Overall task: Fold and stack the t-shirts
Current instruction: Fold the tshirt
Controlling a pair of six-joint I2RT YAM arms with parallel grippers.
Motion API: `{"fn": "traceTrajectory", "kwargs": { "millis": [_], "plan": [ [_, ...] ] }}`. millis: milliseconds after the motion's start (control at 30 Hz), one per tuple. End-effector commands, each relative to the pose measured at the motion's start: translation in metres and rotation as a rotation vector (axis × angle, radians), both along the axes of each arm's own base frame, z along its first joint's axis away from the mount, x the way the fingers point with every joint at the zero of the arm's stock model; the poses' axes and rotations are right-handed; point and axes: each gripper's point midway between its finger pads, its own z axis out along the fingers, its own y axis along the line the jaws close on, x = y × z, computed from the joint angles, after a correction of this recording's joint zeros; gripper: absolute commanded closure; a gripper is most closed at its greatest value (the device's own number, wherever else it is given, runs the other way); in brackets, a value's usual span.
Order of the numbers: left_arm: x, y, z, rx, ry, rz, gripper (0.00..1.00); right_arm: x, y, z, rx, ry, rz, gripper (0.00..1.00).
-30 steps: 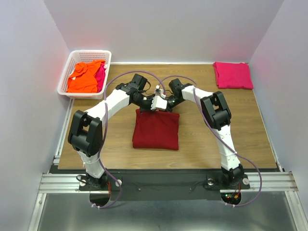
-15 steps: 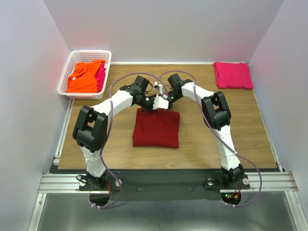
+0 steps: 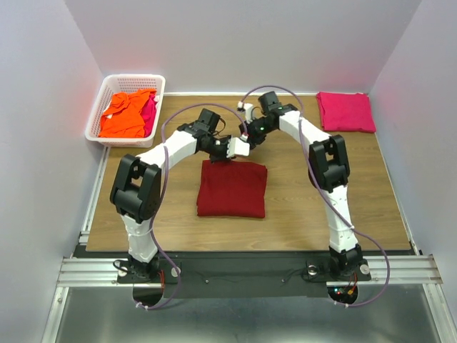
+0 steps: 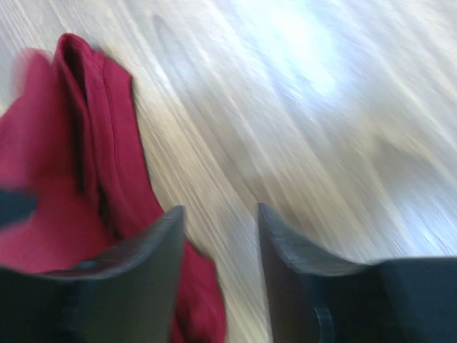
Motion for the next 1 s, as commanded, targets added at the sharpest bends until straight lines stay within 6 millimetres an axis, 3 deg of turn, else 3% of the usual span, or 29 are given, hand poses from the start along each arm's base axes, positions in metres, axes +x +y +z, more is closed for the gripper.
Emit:
{"fn": "traceTrajectory", "kwargs": {
  "millis": [0,33,67,100,133,167,233,333,533,767,967],
  "plan": [
    [0.046,0.007,0.037,-0.082,-0.048,0.106,0.7,0.014,-0.037,0.068,0.105,-0.058,-0.083,0.44],
    [0.052,0.011,0.043,-0.094,-0.045,0.125,0.7,0.008,-0.051,0.06,0.109,-0.013,-0.103,0.42],
    [0.056,0.013,0.054,-0.117,-0.016,0.144,0.69,0.0,-0.052,0.076,0.14,-0.02,-0.089,0.4],
    [0.061,0.026,0.058,-0.125,0.003,0.173,0.66,-0.007,-0.056,0.075,0.141,-0.002,-0.092,0.39],
    [0.055,0.032,0.06,-0.118,0.059,0.184,0.63,-0.019,-0.06,0.068,0.14,0.03,-0.087,0.38],
    [0.051,0.035,0.06,-0.125,0.097,0.185,0.62,-0.026,-0.062,0.078,0.149,0.021,-0.083,0.38],
    [0.043,0.049,0.056,-0.122,0.171,0.212,0.61,-0.038,-0.062,0.076,0.158,0.047,-0.074,0.38],
    [0.019,0.062,0.041,-0.113,0.314,0.265,0.59,-0.058,-0.063,0.065,0.165,0.097,-0.056,0.39],
    [-0.003,0.079,0.003,-0.094,0.461,0.369,0.58,-0.059,-0.058,0.04,0.131,0.108,-0.022,0.39],
    [0.006,0.083,-0.013,-0.074,0.459,0.393,0.58,-0.058,-0.053,0.019,0.078,0.096,0.005,0.39],
    [0.011,0.084,-0.02,-0.073,0.47,0.41,0.57,-0.082,-0.059,0.013,0.063,0.128,0.019,0.39]
  ]
}}
